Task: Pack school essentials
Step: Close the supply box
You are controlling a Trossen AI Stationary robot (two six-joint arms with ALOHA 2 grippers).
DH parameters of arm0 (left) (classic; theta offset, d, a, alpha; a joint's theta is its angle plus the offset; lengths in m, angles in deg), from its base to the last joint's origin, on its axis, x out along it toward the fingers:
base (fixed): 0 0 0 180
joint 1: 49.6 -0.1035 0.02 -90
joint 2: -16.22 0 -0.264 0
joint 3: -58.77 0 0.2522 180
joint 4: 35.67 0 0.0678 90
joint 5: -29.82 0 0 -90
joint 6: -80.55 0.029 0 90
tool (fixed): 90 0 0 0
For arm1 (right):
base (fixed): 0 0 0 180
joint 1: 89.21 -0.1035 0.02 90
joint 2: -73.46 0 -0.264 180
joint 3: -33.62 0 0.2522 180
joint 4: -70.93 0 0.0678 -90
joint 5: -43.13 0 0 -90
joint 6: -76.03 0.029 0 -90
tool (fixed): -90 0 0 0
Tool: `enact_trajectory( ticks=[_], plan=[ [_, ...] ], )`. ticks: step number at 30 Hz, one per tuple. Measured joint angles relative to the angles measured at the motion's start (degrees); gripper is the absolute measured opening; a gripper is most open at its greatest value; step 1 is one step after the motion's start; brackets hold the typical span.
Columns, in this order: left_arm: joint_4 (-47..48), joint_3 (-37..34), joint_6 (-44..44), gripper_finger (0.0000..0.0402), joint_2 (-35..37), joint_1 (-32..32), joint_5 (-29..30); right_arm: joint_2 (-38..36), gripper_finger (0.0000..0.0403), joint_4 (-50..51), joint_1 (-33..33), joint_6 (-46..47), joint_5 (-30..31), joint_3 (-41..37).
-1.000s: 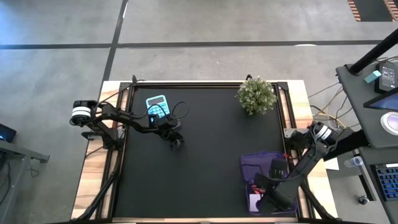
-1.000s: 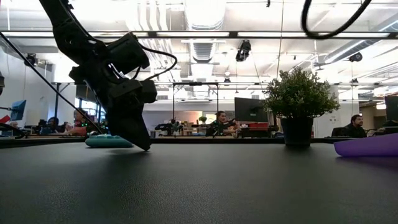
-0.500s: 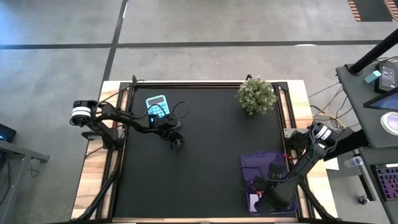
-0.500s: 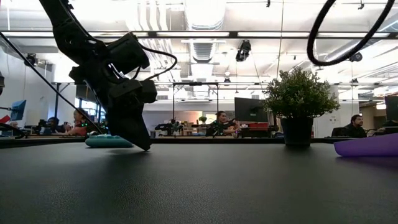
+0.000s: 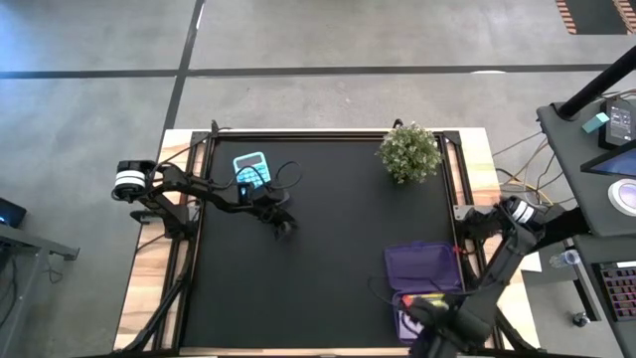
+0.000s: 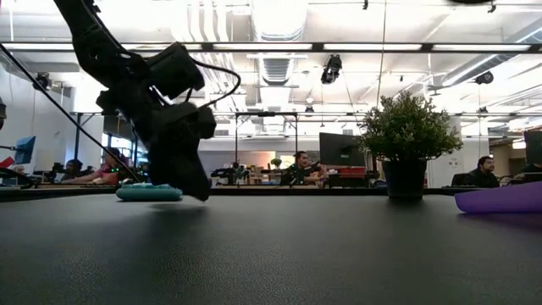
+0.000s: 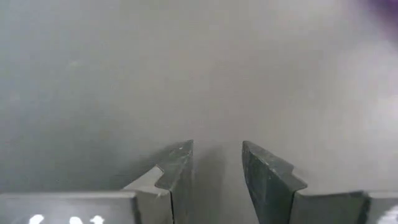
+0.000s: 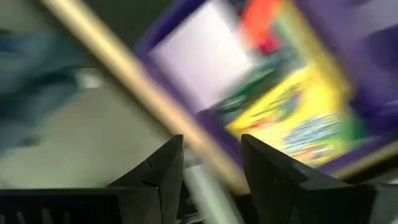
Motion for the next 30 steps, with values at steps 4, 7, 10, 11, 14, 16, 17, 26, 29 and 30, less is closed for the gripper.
enact_trajectory(
  ticks=[4, 7, 10, 11, 14, 16, 17, 26, 29, 30],
  plan=[
    [-5.01, 1.17, -1.01, 0.0118, -0.02, 0.25, -4.65, 0.3, 0.015, -10.17, -2.84, 10.43, -0.04, 0.08],
    [-8.89, 2.44, -0.96, 0.0118, 0.0, 1.02, -5.32, 0.47, 0.0145, -11.68, -4.36, 19.13, -0.21, -0.56],
    [-12.49, 3.64, 0.18, 0.0118, -0.02, 1.69, -5.48, 1.03, 0.0133, -11.92, -5.21, 23.02, -0.59, -0.64],
    [-13.0, 4.11, 0.68, 0.0118, -0.02, 1.84, -5.81, 1.29, 0.0131, -12.37, -5.36, 23.02, -0.61, -0.64],
    [-13.77, 5.57, 1.62, 0.0118, -0.02, 1.86, -7.06, 2.45, 0.0129, -14.07, -5.53, 20.64, -1.29, -0.64],
    [-13.8, 6.31, 3.17, 0.0118, -0.02, 1.86, -8.07, 3.55, 0.0132, -14.01, -5.53, 17.67, -1.62, -0.64],
    [-13.78, 6.56, 3.73, 0.0118, -0.01, 1.86, -8.53, 4.23, 0.0134, -13.81, -5.51, 15.11, -1.8, -0.64],
    [-13.45, 6.83, 4.06, 0.0118, -0.02, 1.86, -10.55, 8.44, 0.0127, -8.98, -5.49, 1.3, -1.97, -0.69],
    [-13.45, 6.72, 4.14, 0.0118, -0.02, 1.86, -10.58, 8.52, 0.0126, -7.3, -5.47, 1.23, -1.9, -0.68],
    [-13.46, 6.72, 4.38, 0.0118, -0.02, 1.86, -10.6, 8.58, 0.0125, -6.83, -5.47, 0.58, -1.86, -0.68]
  ],
)
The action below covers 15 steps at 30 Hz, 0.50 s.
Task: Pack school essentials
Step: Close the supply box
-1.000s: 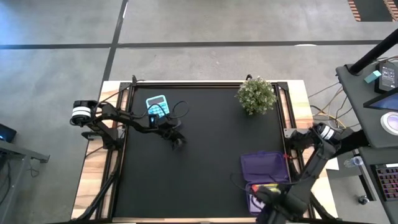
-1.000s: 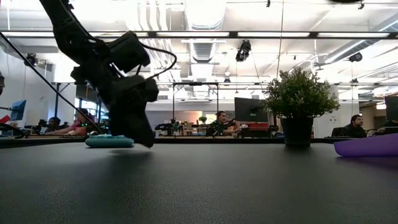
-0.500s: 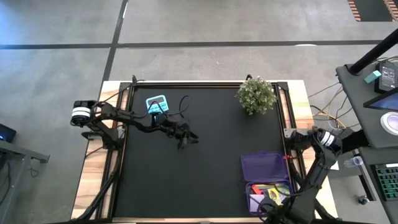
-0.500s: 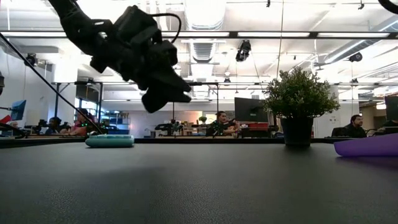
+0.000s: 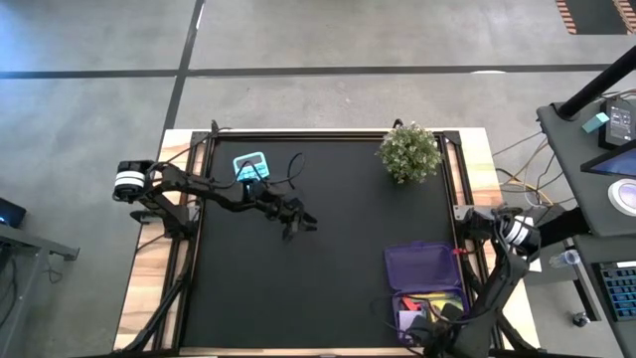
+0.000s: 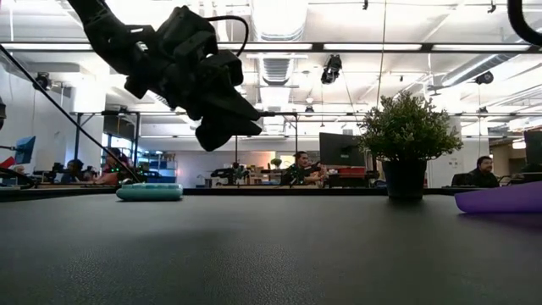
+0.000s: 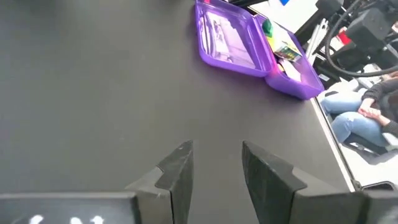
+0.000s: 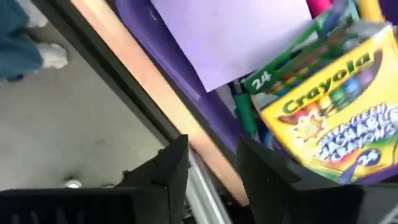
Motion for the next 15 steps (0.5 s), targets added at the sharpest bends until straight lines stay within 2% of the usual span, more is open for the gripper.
enact_trajectory(
  ticks=[10, 15],
  plan=[
    [-0.03, -0.02, 1.08, 0.0118, 0.0, 0.0, -0.02, 4.32, 0.0125, -1.0, -0.02, -16.37, -0.02, -0.17],
    [-0.04, -0.02, 1.06, 0.0118, 0.0, -0.02, -0.02, 6.9, 0.012, -0.72, -0.02, -21.49, 0.12, 0.19]
  ],
)
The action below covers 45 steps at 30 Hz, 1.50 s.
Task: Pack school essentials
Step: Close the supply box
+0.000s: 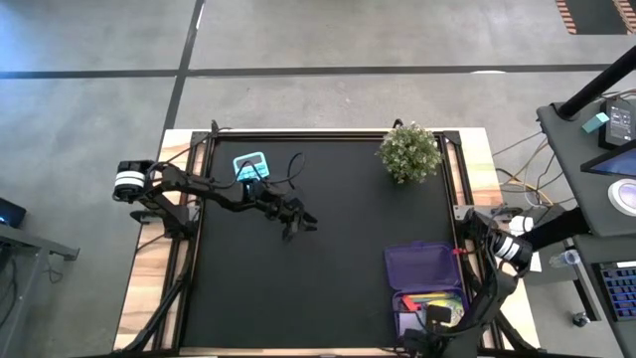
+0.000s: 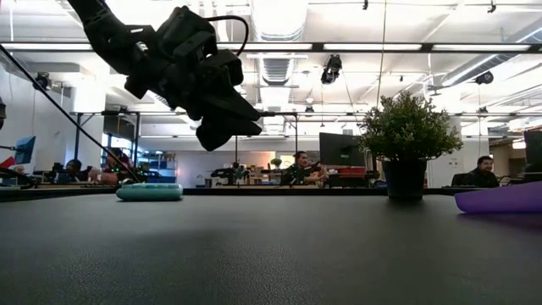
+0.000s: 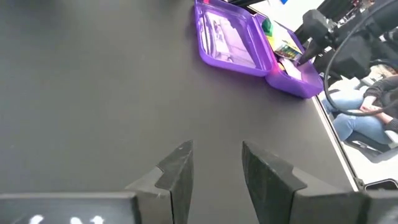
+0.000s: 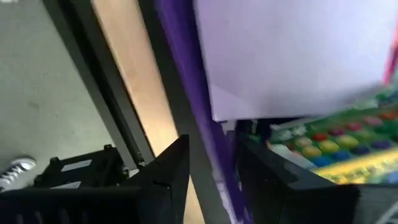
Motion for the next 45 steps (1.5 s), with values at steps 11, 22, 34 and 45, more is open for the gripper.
enact_trajectory(
  ticks=[11, 22, 34, 45],
  plan=[
    [-0.09, 0.0, 0.04, 0.0118, 0.0, -0.01, 0.0, 2.07, 0.0012, -2.25, 0.27, -5.01, 3.07, 3.19],
    [-0.09, -0.02, 0.09, 0.0118, 0.0, -0.09, 0.02, 2.07, 0.0009, -2.88, 7.15, -20.06, 9.98, 4.61],
    [0.07, -0.02, 0.0, 0.0118, 0.0, -0.07, 0.04, 2.07, 0.0017, -2.83, 12.74, -28.19, 14.63, 4.93],
    [0.09, -0.04, -0.14, 0.0118, 0.0, -0.07, 0.04, 2.03, 0.0094, -2.22, 12.66, -27.99, 15.02, 8.52]
  ],
)
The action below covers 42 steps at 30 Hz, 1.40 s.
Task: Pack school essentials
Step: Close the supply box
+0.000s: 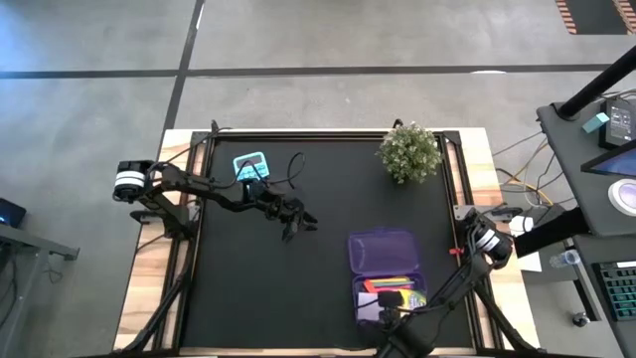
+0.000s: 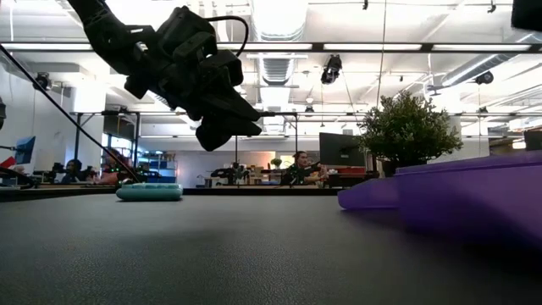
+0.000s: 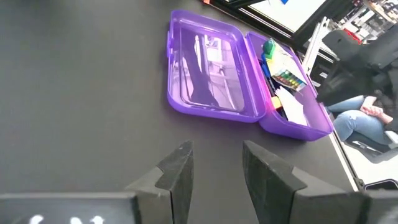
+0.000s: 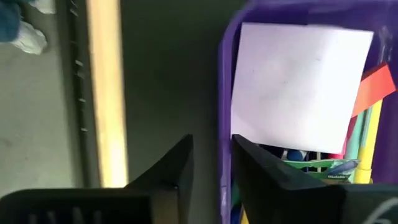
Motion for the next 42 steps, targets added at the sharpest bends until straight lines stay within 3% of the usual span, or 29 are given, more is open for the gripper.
enact_trajectory(
  ticks=[5, 9, 17, 22, 27, 35, 42],
  plan=[
    [0.02, 0.0, -0.3, 0.0118, 0.0, 0.0, 0.0, -0.42, 0.0121, 5.66, -0.46, 7.02, 0.02, 5.81],
    [0.01, 0.0, -0.26, 0.0118, -0.22, 0.0, 0.37, -1.09, 0.0127, 8.86, -2.58, 19.48, 0.36, 10.28],
    [0.42, 4.07, 3.93, 0.0118, -4.44, 0.02, 3.98, -1.07, 0.0107, 8.16, -9.48, 68.36, -3.62, 11.16],
    [1.21, 9.33, 7.27, 0.0118, -10.12, 0.02, 4.16, -1.05, 0.0095, 7.29, -13.0, 88.07, -8.15, 11.07],
    [5.57, 16.49, 7.35, 0.0118, -17.41, 0.04, 5.32, -1.04, 0.0094, 7.3, -13.42, 90.86, -18.39, 8.57],
    [16.99, 25.37, 9.39, 0.0118, -22.97, -0.02, 17.16, -0.96, 0.0085, 7.58, -13.34, 91.4, -18.21, 3.6],
    [16.49, 25.88, 12.47, 0.0118, -23.08, 0.3, 18.63, -0.96, 0.0069, 7.68, -12.02, 90.26, -15.42, -2.07]
  ],
)
